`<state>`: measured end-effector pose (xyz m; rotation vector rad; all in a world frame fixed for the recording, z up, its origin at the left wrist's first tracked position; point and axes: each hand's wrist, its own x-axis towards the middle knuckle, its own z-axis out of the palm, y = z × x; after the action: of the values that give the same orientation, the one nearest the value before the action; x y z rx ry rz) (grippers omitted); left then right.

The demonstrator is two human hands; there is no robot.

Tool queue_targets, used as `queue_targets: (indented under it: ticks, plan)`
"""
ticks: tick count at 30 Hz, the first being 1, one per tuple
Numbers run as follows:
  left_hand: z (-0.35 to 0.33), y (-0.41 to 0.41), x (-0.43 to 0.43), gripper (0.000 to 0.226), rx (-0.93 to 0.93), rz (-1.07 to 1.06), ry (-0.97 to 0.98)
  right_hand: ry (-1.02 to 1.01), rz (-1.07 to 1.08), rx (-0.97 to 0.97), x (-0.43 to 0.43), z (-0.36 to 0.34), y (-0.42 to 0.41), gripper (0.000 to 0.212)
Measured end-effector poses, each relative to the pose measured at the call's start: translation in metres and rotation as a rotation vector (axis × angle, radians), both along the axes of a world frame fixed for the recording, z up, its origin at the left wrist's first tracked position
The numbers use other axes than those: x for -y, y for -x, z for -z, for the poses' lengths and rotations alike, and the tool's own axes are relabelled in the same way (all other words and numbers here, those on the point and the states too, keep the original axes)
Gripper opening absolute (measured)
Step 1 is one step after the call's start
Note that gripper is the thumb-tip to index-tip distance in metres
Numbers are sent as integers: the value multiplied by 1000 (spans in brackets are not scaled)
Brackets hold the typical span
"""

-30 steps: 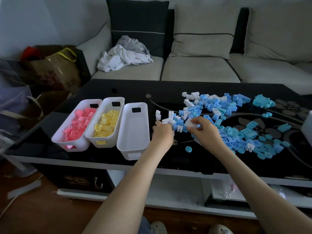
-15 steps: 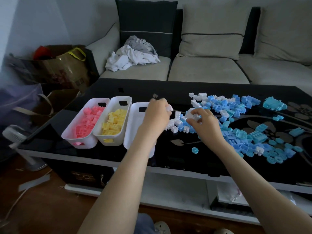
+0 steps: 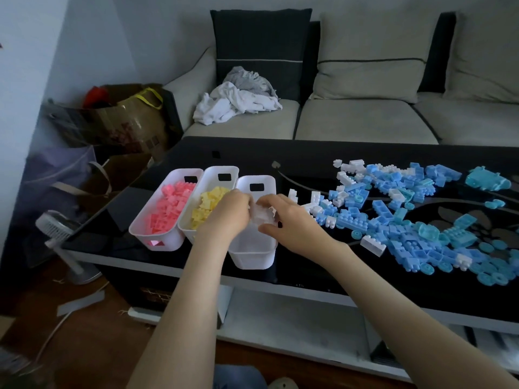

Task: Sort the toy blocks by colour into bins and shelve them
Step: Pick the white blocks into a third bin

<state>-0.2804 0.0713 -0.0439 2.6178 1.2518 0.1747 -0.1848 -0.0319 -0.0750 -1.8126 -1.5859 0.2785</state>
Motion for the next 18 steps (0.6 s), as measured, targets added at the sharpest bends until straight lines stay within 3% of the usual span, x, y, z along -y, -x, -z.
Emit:
queue_targets:
  ticks: [4, 8, 12, 16, 18]
  plan:
    - [2, 2, -6, 29, 104, -54, 99, 23, 27, 32, -4, 2, 1, 64]
    - [6, 11, -10, 36, 173, -3, 48, 30, 25, 82, -7, 6, 1, 71]
    - [7, 15, -9, 40, 223, 24, 37, 50, 38, -6, -5, 6, 0, 83]
    - [9, 12, -4, 45, 221, 85, 46, -2, 234, -138, 5, 11, -21, 56]
    - [10, 11, -4, 48, 192, 75, 36, 76, 372, -85, 8, 23, -40, 45]
